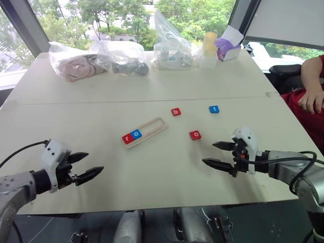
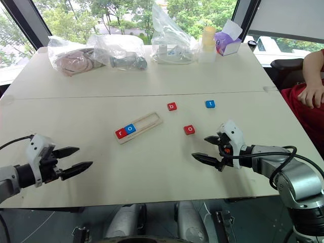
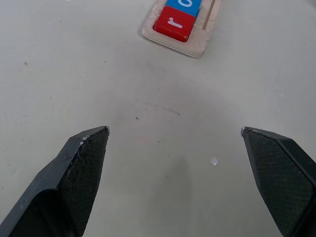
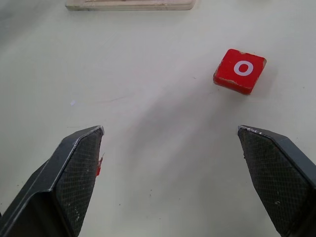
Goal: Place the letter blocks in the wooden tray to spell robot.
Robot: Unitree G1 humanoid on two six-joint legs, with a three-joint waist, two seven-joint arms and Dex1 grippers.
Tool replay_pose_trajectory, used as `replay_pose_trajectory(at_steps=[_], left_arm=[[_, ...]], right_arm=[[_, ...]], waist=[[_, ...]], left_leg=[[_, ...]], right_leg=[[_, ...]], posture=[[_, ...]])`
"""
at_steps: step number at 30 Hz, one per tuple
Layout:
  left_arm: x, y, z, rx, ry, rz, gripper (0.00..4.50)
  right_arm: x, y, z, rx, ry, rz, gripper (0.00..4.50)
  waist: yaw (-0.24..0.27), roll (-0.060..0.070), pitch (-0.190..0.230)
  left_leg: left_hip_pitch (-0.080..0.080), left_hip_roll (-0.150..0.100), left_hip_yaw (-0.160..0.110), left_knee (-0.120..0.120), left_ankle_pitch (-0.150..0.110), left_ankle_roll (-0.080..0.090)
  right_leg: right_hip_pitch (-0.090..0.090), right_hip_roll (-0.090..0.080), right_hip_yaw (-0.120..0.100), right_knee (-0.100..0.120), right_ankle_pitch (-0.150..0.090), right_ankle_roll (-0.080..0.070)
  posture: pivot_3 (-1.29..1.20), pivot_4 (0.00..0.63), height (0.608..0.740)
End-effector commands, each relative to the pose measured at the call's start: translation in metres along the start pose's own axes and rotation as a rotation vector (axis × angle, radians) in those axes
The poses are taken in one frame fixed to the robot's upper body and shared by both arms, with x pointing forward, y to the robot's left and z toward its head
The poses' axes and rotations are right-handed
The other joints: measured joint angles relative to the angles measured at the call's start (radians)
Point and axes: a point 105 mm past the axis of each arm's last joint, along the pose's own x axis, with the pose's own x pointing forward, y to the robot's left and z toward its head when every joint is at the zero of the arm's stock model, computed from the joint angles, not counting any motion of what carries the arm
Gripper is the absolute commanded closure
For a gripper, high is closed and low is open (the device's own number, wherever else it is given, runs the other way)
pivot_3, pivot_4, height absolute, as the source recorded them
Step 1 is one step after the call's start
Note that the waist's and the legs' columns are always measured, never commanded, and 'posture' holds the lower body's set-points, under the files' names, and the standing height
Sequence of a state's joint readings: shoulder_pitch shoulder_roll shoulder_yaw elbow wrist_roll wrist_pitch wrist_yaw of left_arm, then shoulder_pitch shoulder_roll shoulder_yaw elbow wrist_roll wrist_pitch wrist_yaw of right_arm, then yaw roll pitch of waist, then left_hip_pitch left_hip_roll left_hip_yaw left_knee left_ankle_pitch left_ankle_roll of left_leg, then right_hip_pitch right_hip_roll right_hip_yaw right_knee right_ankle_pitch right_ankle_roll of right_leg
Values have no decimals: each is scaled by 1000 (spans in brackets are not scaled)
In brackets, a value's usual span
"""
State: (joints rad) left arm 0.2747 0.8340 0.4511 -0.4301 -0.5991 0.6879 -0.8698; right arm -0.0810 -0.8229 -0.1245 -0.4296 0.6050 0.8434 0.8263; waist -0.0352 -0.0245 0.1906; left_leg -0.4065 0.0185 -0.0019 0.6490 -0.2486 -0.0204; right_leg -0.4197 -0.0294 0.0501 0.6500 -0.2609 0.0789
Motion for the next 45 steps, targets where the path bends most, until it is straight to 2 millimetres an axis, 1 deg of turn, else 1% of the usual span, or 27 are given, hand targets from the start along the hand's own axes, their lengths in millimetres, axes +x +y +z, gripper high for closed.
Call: replay_pose_trajectory(at_steps=[1,8,12,14,16,18,21,23,26,29,32,34,38,41,43,45], left_arm=[[-5,10,4,48,11,51,0],[-4,13,3,51,22,63,0],[-3,17,4,102,25,94,0],[-1,15,2,100,31,70,0],[0,15,4,93,20,52,0],[2,19,10,124,15,67,0],[18,22,27,149,-38,59,0],[34,16,35,189,-40,3,0],[58,12,37,240,-22,-59,0],[76,7,37,276,-11,-119,0],[101,2,37,311,-24,-141,0],[109,5,35,315,-26,-135,0],[125,3,30,347,-11,-136,0],[134,-5,22,340,-2,-162,0],[142,-12,18,319,-11,-179,0],[148,-14,14,314,-8,-179,0]], right_arm=[[-1,3,8,-39,-23,7,33],[1,3,6,-43,-20,2,33],[3,4,5,-45,-20,2,33],[4,3,4,-46,-18,2,33],[4,1,5,-47,-17,1,33],[4,-1,8,-54,-22,-4,33],[8,3,13,-51,-36,23,33],[16,15,16,-47,-54,69,33],[30,38,22,-64,-94,136,33],[41,52,27,-81,-119,159,33],[52,68,30,-98,-142,178,33],[55,73,32,-98,-148,179,33],[60,80,33,-98,-158,178,33],[62,80,33,-96,-160,172,33],[63,78,31,-99,-153,153,33],[63,76,31,-98,-150,140,33]], waist=[[0,0,0],[0,0,0],[0,0,0],[0,0,0],[0,0,0],[0,0,0],[5,0,0],[15,0,0],[19,0,0],[17,0,0],[20,0,-1],[21,0,-1],[21,0,-1],[23,0,-2],[26,2,-4],[28,2,-5]], left_leg=[[0,0,0,0,0,0],[0,0,0,0,0,0],[0,0,0,0,0,0],[0,0,0,0,0,0],[0,0,0,0,0,0],[0,0,0,0,0,0],[0,0,0,1,0,0],[0,-1,0,1,0,0],[0,-1,0,0,0,0],[-1,-1,0,0,0,0],[-1,-2,0,0,0,0],[-2,-2,-1,2,0,0],[-2,-2,-1,2,0,0],[-1,-2,-1,2,0,0],[-1,-2,-1,3,0,0],[0,-2,-1,3,0,0]], right_leg=[[0,0,0,0,0,0],[0,0,0,0,0,0],[0,0,0,0,0,0],[0,0,0,0,0,0],[0,0,0,0,0,0],[0,0,0,0,0,0],[0,0,0,0,0,0],[1,0,0,1,0,0],[1,0,0,0,2,3],[-2,1,0,0,2,4],[-1,1,0,1,2,4],[-2,2,0,2,2,4],[-1,1,0,2,2,4],[-1,1,0,3,2,4],[0,1,0,2,2,4],[2,0,0,2,3,5]], posture=[[0,150,740],[0,150,740],[0,150,740],[0,150,740],[0,150,740],[0,150,740],[0,150,740],[0,150,740],[0,150,740],[0,150,740],[0,150,740],[0,150,740],[0,150,740],[0,150,740],[0,150,740],[0,150,740]])
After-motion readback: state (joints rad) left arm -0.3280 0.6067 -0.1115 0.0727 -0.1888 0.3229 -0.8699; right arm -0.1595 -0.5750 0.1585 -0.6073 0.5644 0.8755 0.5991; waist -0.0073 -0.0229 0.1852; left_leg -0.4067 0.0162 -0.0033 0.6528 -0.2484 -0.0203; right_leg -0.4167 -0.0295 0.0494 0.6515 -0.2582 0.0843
